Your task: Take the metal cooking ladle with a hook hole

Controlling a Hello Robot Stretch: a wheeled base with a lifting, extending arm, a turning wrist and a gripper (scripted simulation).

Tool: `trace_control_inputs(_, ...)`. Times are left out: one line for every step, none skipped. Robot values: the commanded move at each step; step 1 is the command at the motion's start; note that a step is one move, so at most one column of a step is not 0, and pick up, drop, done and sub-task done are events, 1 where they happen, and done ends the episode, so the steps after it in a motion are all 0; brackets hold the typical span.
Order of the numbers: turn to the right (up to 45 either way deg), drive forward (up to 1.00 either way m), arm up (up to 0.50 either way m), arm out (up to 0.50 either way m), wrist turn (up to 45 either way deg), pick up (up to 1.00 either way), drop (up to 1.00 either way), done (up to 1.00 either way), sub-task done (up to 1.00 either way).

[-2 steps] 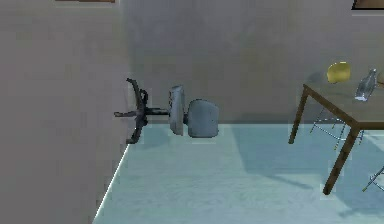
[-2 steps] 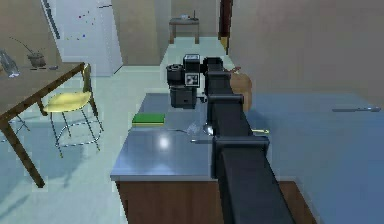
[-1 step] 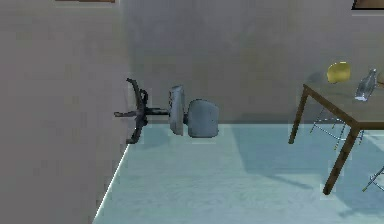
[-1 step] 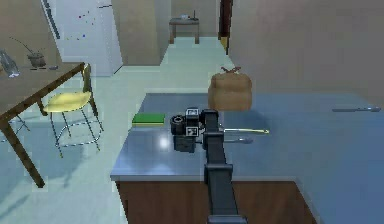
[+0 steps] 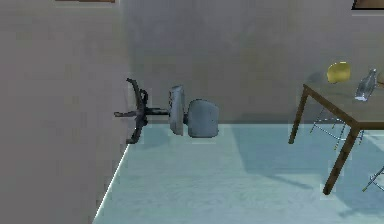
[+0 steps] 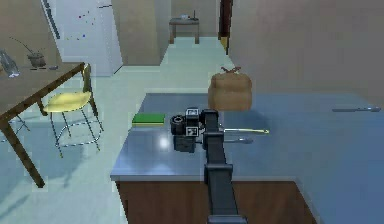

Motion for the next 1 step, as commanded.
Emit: trace_control_inputs(0.0, 0.00, 0.10, 0.00, 0.0, 0.00, 0.00, 0.00, 0.00)
